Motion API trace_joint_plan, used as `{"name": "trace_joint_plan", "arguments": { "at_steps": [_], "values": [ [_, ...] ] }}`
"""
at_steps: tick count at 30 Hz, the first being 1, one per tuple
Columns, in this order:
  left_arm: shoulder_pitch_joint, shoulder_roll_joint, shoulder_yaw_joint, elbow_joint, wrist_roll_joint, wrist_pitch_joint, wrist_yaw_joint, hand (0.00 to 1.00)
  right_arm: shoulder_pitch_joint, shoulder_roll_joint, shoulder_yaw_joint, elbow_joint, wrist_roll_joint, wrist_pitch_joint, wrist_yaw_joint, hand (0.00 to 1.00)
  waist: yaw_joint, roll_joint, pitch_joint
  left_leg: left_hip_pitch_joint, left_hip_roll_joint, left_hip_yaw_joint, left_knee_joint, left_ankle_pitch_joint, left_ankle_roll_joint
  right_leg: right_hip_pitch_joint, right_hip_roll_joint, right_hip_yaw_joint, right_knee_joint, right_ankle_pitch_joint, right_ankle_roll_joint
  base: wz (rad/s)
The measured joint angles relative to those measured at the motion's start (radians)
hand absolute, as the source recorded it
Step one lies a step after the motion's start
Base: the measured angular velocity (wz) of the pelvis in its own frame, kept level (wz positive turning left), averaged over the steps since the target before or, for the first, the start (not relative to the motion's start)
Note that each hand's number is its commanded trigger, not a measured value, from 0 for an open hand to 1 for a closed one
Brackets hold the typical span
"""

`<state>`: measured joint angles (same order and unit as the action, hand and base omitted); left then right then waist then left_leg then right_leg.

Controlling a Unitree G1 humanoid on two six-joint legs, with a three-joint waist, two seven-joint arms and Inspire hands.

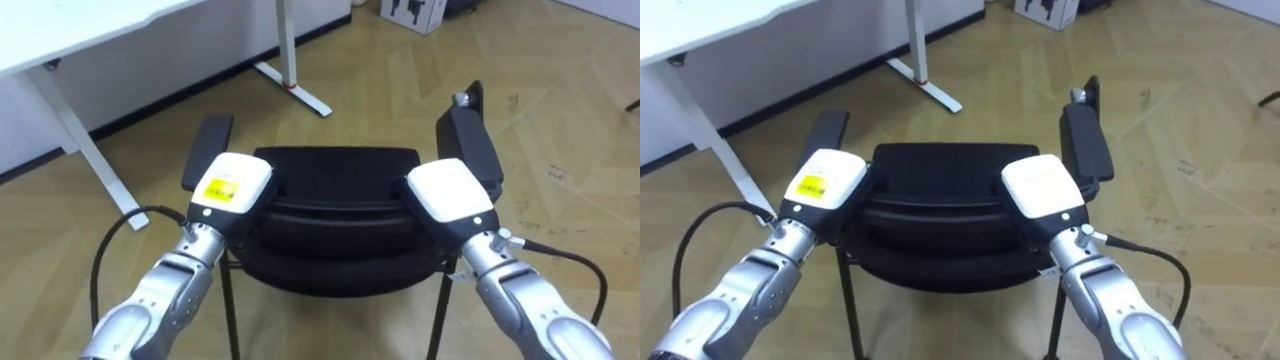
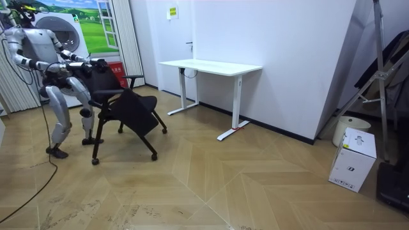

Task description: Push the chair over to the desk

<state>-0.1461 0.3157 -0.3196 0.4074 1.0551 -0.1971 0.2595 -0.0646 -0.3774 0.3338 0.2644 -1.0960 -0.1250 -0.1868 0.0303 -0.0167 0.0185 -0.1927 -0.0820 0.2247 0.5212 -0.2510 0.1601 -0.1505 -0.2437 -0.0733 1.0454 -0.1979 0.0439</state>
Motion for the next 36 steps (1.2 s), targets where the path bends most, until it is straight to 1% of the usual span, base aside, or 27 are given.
{"name": "trace_joint_plan", "arguments": {
  "at_steps": [1, 2, 4, 6, 8, 9, 10, 13, 16, 17, 18, 19, 20, 21, 22, 23, 24, 25, 26, 28, 29, 30, 32, 33, 34, 35, 36],
  "values": [
    [0.001, 0.002, -0.006, 0.007, -0.007, -0.003, 0.006, 1.0, 0.006, 0.0, 0.0, -0.002, 0.0, 0.0, 0.001, 1.0, -0.013, 0.015, 0.0016, 0.015, -0.003, -0.013, -0.001, -0.013, 0.006, -0.037, 0.0, 0.008, 0.06, 0.094, -0.002, 0.12],
    [0.002, 0.003, -0.007, 0.007, -0.01, -0.004, 0.01, 1.0, 0.007, -0.001, 0.0, -0.005, 0.0, 0.0, 0.001, 1.0, -0.016, 0.019, 0.0004, 0.016, -0.004, -0.016, -0.003, -0.016, 0.01, -0.062, -0.002, 0.012, 0.088, 0.113, -0.001, 0.05],
    [-0.001, 0.008, -0.008, 0.004, -0.01, -0.004, 0.021, 1.0, 0.004, -0.001, 0.0, -0.009, 0.0, 0.0, -0.001, 1.0, -0.016, 0.028, 0.0044, 0.031, -0.004, -0.02, -0.016, -0.024, 0.021, -0.159, 0.004, -0.002, 0.138, 0.072, 0.01, -0.02],
    [-0.002, 0.014, -0.01, 0.004, -0.01, -0.006, 0.022, 1.0, 0.005, 0.001, 0.003, -0.008, 0.004, 0.001, 0.004, 1.0, -0.016, 0.029, 0.005, 0.048, -0.004, -0.022, -0.022, -0.036, 0.025, -0.225, 0.028, -0.025, 0.087, 0.029, 0.009, 0.0],
    [-0.002, 0.023, -0.009, 0.004, -0.01, -0.011, 0.025, 1.0, 0.006, 0.007, 0.004, -0.009, 0.006, 0.001, 0.007, 1.0, -0.022, 0.031, 0.004, 0.064, -0.003, -0.036, -0.019, -0.057, 0.025, -0.278, 0.088, -0.054, -0.122, 0.009, 0.01, 0.13],
    [-0.002, 0.026, -0.009, 0.005, -0.01, -0.013, 0.026, 1.0, 0.007, 0.008, 0.004, -0.009, 0.006, -0.001, 0.008, 1.0, -0.027, 0.031, 0.0038, 0.069, -0.003, -0.042, -0.019, -0.062, 0.024, -0.281, 0.1, -0.064, -0.191, 0.011, 0.008, 0.24],
    [-0.001, 0.03, -0.01, 0.009, -0.009, -0.018, 0.035, 1.0, 0.01, 0.008, 0.004, -0.008, 0.005, -0.007, 0.008, 1.0, -0.031, 0.031, 0.004, 0.082, -0.003, -0.051, -0.019, -0.074, 0.021, -0.281, 0.13, -0.079, -0.329, 0.022, 0.001, 0.22],
    [0.01, 0.033, -0.008, 0.003, -0.007, -0.019, 0.043, 1.0, 0.014, 0.005, -0.001, -0.01, 0.009, -0.023, 0.013, 1.0, -0.061, 0.021, 0.0015, 0.121, -0.021, -0.093, -0.019, -0.103, 0.009, -0.262, 0.181, -0.08, -0.568, 0.077, -0.016, 0.43],
    [0.017, 0.03, -0.009, 0.003, -0.007, -0.021, 0.04, 1.0, 0.014, 0.002, -0.005, -0.011, 0.02, -0.028, 0.037, 1.0, -0.077, 0.013, -0.0062, 0.184, -0.032, -0.134, -0.006, -0.159, -0.001, -0.225, 0.198, -0.082, -0.605, 0.118, -0.057, 0.41],
    [0.02, 0.024, -0.009, 0.004, -0.008, -0.021, 0.039, 1.0, 0.015, -0.003, -0.005, -0.011, 0.025, -0.03, 0.041, 1.0, -0.08, 0.014, -0.0052, 0.21, -0.019, -0.146, 0.003, -0.19, -0.007, -0.207, 0.207, -0.084, -0.584, 0.132, -0.078, 0.31],
    [0.023, 0.023, -0.009, 0.004, -0.009, -0.021, 0.039, 1.0, 0.015, -0.007, -0.006, -0.012, 0.027, -0.034, 0.047, 1.0, -0.079, 0.019, -0.0061, 0.225, -0.011, -0.151, 0.004, -0.204, -0.011, -0.198, 0.215, -0.091, -0.576, 0.133, -0.08, 0.16],
    [0.033, 0.023, -0.006, 0.002, -0.011, -0.022, 0.042, 1.0, 0.015, -0.008, -0.005, -0.015, 0.026, -0.037, 0.057, 1.0, -0.073, 0.038, -0.0155, 0.252, 0.011, -0.162, 0.006, -0.223, -0.022, -0.178, 0.238, -0.102, -0.566, 0.132, -0.092, 0.0],
    [0.034, 0.025, 0.0, -0.003, -0.012, -0.023, 0.038, 1.0, 0.014, -0.004, -0.005, -0.018, 0.027, -0.037, 0.06, 1.0, -0.064, 0.048, -0.0222, 0.266, 0.034, -0.167, 0.038, -0.244, -0.045, -0.162, 0.264, -0.106, -0.541, 0.108, -0.127, 0.07],
    [0.028, 0.028, 0.005, -0.007, -0.012, -0.023, 0.036, 1.0, 0.009, -0.001, -0.005, -0.019, 0.028, -0.036, 0.059, 1.0, -0.059, 0.049, -0.0226, 0.254, 0.043, -0.169, 0.09, -0.249, -0.061, -0.158, 0.266, -0.11, -0.518, 0.09, -0.134, 0.22],
    [0.012, 0.032, 0.006, -0.008, -0.012, -0.021, 0.028, 1.0, 0.003, 0.002, -0.005, -0.018, 0.034, -0.031, 0.058, 1.0, -0.056, 0.041, -0.0152, 0.202, 0.075, -0.142, 0.252, -0.226, -0.112, -0.143, 0.266, -0.123, -0.475, 0.047, -0.151, 0.26],
    [0.012, 0.034, 0.006, -0.012, -0.012, -0.018, 0.019, 1.0, 0.003, 0.009, -0.005, -0.009, 0.037, -0.03, 0.058, 1.0, -0.048, 0.031, -0.0091, 0.163, 0.11, -0.12, 0.394, -0.159, -0.174, -0.114, 0.271, -0.129, -0.454, 0.011, -0.17, 0.22],
    [0.019, 0.035, 0.006, -0.017, -0.012, -0.015, 0.016, 1.0, 0.005, 0.01, -0.005, -0.005, 0.037, -0.033, 0.059, 1.0, -0.047, 0.03, -0.0082, 0.144, 0.126, -0.114, 0.452, -0.117, -0.19, -0.097, 0.274, -0.135, -0.451, -0.003, -0.172, 0.19],
    [0.031, 0.035, 0.006, -0.027, -0.012, -0.011, 0.014, 1.0, 0.006, 0.01, -0.005, -0.002, 0.037, -0.038, 0.058, 1.0, -0.043, 0.031, -0.006, 0.112, 0.16, -0.103, 0.54, -0.044, -0.189, -0.063, 0.275, -0.156, -0.452, -0.03, -0.179, 0.21],
    [0.033, 0.035, 0.006, -0.027, -0.012, -0.011, 0.016, 1.0, 0.006, 0.01, -0.005, -0.002, 0.037, -0.039, 0.058, 1.0, -0.045, 0.029, -0.0034, 0.1, 0.174, -0.099, 0.566, -0.028, -0.184, -0.048, 0.275, -0.161, -0.45, -0.047, -0.183, 0.36],
    [0.029, 0.032, 0.005, -0.031, -0.012, -0.005, 0.018, 1.0, 0.003, 0.01, -0.008, -0.002, 0.036, -0.038, 0.056, 1.0, -0.044, 0.011, 0.0069, 0.019, 0.23, -0.09, 0.586, -0.042, -0.171, -0.009, 0.258, -0.179, -0.439, -0.095, -0.176, 0.31],
    [0.03, 0.031, 0.004, -0.032, -0.011, -0.004, 0.024, 1.0, 0.003, 0.009, -0.01, -0.002, 0.036, -0.038, 0.053, 1.0, -0.033, 0.003, 0.0103, -0.027, 0.247, -0.084, 0.553, -0.048, -0.169, 0.007, 0.25, -0.182, -0.441, -0.113, -0.177, 0.1],
    [0.03, 0.028, 0.004, -0.033, -0.009, -0.004, 0.026, 1.0, 0.003, 0.007, -0.011, -0.002, 0.036, -0.04, 0.051, 1.0, -0.03, -0.002, 0.0104, -0.051, 0.249, -0.087, 0.527, -0.048, -0.169, 0.013, 0.243, -0.18, -0.443, -0.122, -0.174, 0.09],
    [0.031, 0.014, 0.003, -0.032, 0.002, 0.003, 0.037, 1.0, 0.003, -0.007, -0.011, -0.002, 0.037, -0.044, 0.045, 1.0, -0.032, -0.012, 0.0087, -0.117, 0.244, -0.087, 0.41, -0.046, -0.172, 0.044, 0.228, -0.191, -0.478, -0.131, -0.163, 0.21],
    [0.031, 0.01, 0.002, -0.032, 0.009, 0.003, 0.046, 1.0, 0.003, -0.014, -0.014, -0.002, 0.037, -0.049, 0.043, 1.0, -0.032, -0.023, 0.0067, -0.145, 0.233, -0.07, 0.286, -0.037, -0.177, 0.062, 0.216, -0.193, -0.502, -0.137, -0.155, 0.26],
    [0.031, 0.006, 0.002, -0.033, 0.018, 0.002, 0.058, 1.0, 0.007, -0.016, -0.017, -0.002, 0.037, -0.05, 0.032, 1.0, -0.035, -0.032, 0.0064, -0.153, 0.218, -0.049, 0.136, -0.004, -0.183, 0.082, 0.205, -0.202, -0.526, -0.143, -0.145, 0.25],
    [0.03, 0.006, 0.002, -0.036, 0.021, 0.002, 0.063, 1.0, 0.008, -0.016, -0.022, -0.003, 0.037, -0.052, 0.026, 1.0, -0.036, -0.036, 0.0058, -0.154, 0.208, -0.033, 0.061, 0.022, -0.181, 0.088, 0.201, -0.204, -0.531, -0.148, -0.14, 0.17],
    [0.029, 0.006, 0.004, -0.047, 0.029, 0.004, 0.065, 1.0, 0.009, -0.017, -0.027, -0.008, 0.037, -0.053, 0.022, 1.0, -0.031, -0.042, 0.0049, -0.155, 0.193, -0.011, -0.063, 0.097, -0.167, 0.101, 0.196, -0.202, -0.539, -0.16, -0.131, 0.0]
  ]
}}
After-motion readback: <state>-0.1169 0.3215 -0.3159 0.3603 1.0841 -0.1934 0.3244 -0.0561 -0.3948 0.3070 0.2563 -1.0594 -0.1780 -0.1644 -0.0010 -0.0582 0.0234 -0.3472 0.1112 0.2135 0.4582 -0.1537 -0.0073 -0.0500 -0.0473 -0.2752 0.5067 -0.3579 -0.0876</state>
